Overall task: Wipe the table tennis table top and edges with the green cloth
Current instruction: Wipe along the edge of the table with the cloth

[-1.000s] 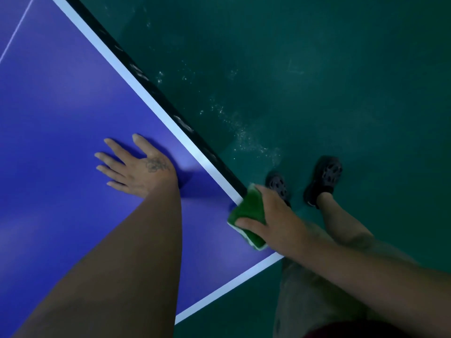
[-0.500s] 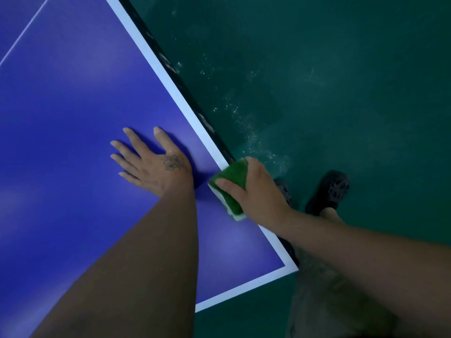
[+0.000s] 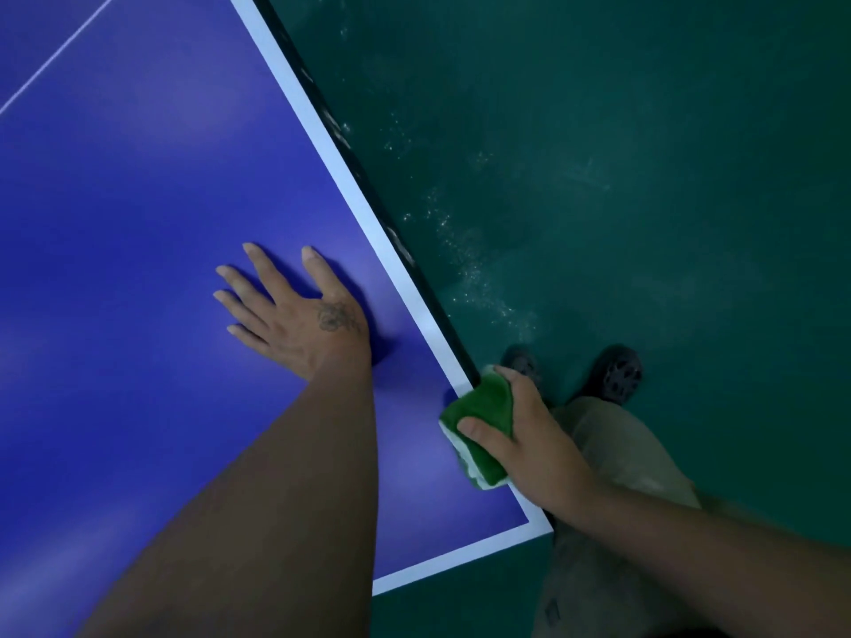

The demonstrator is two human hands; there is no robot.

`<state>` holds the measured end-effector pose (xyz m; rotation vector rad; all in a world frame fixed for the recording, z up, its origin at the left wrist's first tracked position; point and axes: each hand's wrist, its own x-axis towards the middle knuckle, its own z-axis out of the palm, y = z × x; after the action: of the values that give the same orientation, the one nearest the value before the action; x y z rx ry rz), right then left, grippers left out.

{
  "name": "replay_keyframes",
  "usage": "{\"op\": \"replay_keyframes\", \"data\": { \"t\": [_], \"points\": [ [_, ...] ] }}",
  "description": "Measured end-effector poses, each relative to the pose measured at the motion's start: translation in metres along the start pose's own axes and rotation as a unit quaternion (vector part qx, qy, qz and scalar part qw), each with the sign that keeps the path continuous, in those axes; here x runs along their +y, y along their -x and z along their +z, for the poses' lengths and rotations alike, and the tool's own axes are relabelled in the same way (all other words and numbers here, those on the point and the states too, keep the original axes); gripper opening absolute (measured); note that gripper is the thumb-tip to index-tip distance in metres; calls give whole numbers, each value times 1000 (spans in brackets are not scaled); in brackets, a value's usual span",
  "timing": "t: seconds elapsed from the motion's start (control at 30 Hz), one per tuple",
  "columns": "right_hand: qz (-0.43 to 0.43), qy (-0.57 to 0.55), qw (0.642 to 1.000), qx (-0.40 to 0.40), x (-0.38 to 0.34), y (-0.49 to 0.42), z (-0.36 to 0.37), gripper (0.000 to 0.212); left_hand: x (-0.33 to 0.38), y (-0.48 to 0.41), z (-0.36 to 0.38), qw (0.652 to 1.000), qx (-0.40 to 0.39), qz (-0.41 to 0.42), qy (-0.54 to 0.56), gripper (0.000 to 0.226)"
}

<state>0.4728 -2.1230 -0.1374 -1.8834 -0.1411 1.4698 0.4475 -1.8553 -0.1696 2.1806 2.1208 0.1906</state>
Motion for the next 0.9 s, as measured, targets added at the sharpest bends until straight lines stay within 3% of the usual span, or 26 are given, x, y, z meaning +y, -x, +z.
{"op": "replay_keyframes", "data": {
  "t": [0.2, 0.47, 0.6, 0.77, 0.9],
  "points": [
    [2, -19, 999, 33, -53, -35, 8, 97, 0, 0, -2, 1000, -8, -2, 3, 73],
    [-40, -24, 999, 18, -141, -124, 1, 82, 2, -1, -4, 1000, -16, -8, 10, 69],
    [-52, 0, 999, 11, -129, -112, -5, 84, 3, -1, -4, 1000, -16, -8, 12, 69],
    [4, -5, 1000, -23, -68, -51, -8, 88, 6, 1, -6, 1000, -5, -2, 11, 67],
    [32, -21, 999, 25, -74, -51, 6, 92, 5, 2, -8, 1000, -3, 2, 16, 66]
  ]
}}
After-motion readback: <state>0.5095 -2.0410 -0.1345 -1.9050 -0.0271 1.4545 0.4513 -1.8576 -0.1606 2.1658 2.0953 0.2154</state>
